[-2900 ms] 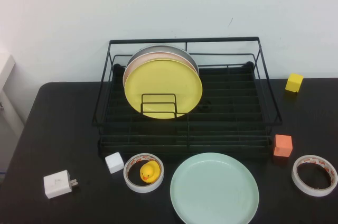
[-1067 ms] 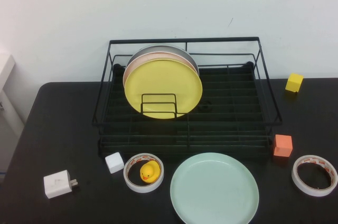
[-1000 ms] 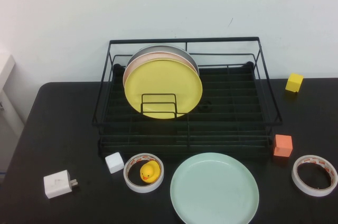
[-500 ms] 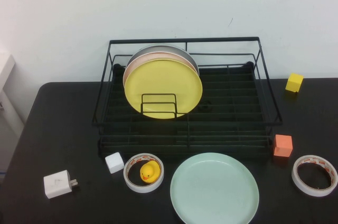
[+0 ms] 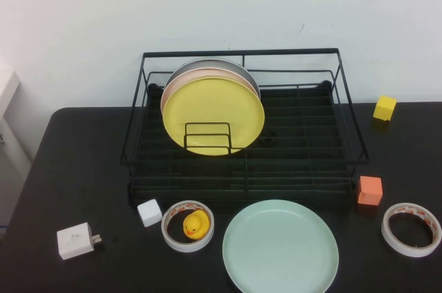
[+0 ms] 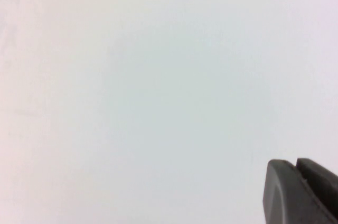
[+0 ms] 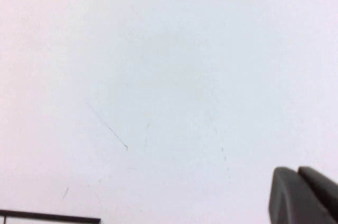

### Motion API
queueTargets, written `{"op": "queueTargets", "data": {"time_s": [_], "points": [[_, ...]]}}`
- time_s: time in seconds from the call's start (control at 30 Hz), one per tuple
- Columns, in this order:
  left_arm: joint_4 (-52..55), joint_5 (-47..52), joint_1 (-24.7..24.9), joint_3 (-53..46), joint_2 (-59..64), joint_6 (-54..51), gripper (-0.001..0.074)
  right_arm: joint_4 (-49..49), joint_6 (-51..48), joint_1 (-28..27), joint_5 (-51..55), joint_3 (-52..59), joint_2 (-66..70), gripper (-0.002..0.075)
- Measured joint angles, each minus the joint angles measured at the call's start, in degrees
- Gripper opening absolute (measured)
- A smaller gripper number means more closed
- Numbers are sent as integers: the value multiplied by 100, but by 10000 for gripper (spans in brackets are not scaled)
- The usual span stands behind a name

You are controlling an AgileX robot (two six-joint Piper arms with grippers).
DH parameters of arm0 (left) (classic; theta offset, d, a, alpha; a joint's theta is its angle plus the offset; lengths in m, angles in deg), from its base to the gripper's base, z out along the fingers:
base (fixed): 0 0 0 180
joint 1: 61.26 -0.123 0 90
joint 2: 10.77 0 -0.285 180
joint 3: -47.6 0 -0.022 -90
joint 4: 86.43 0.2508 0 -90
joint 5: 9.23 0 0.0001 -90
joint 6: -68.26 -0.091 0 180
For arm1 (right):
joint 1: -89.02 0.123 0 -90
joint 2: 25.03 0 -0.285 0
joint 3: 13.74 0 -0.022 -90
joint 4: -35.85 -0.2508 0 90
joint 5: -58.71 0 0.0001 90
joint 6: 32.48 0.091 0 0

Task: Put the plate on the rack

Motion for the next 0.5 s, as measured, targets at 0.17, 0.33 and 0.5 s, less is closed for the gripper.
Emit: {"op": "queueTargets", "data": {"time_s": [0.17, 0.33, 0.5], "points": [[-37, -543, 0, 0, 0, 440, 6, -39, -64, 0, -38, 0, 0, 0], [-107, -1006, 0, 156, -12, 1268, 6, -300, -161, 0, -365, 0, 0, 0], [-107, 1167, 0, 1468, -12, 957, 6, -354, -408, 0, 1150, -570, 0, 0]]}}
